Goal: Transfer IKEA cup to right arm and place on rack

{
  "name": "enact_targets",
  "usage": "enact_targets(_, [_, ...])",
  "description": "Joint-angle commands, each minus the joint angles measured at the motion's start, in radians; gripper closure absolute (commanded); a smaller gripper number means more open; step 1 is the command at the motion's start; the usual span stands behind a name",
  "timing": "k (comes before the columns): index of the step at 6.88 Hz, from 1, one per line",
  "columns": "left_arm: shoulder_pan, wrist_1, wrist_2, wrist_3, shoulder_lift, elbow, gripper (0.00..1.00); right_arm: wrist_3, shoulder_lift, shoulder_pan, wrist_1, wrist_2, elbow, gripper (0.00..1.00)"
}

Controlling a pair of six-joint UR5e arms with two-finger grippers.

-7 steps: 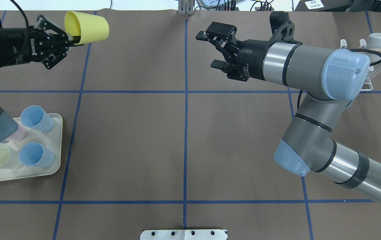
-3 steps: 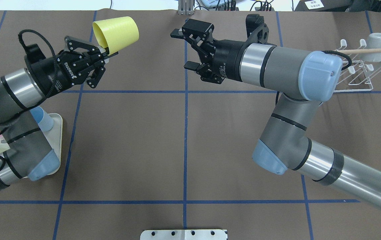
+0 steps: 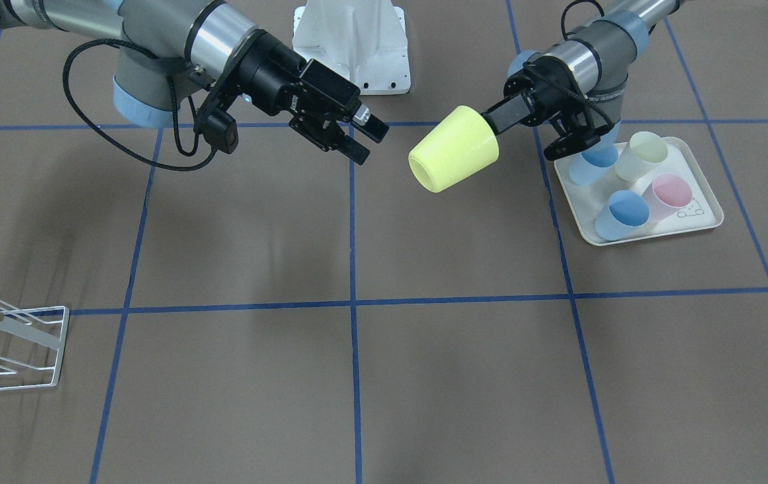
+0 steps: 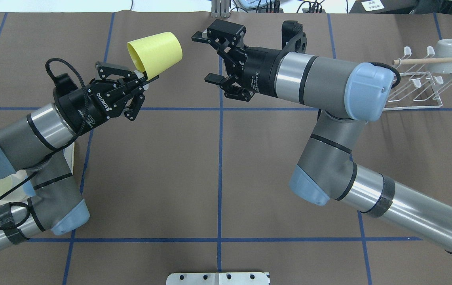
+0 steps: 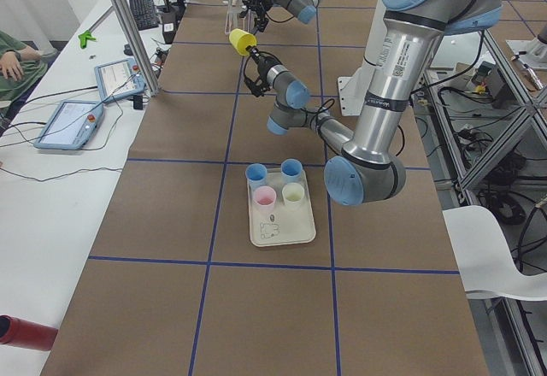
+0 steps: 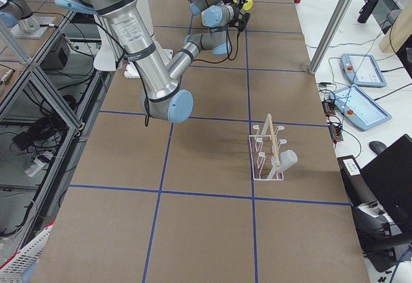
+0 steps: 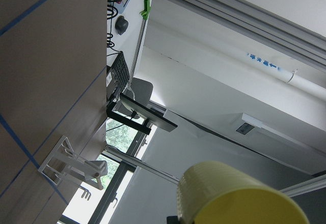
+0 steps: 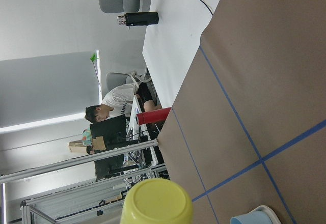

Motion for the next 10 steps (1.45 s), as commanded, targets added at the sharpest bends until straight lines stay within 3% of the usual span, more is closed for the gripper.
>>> enact_targets(1, [0.037, -0.003, 0.047, 0.000, -0.023, 0.025, 1.00, 0.007, 0.010, -0.010, 0.004, -0.002, -0.007, 0.01])
enact_targets(10, [0.069, 0.009, 0.062, 0.009, -0.077, 0.050, 1.00, 0.006, 0.030, -0.014, 0.007, -0.002, -0.059, 0.01])
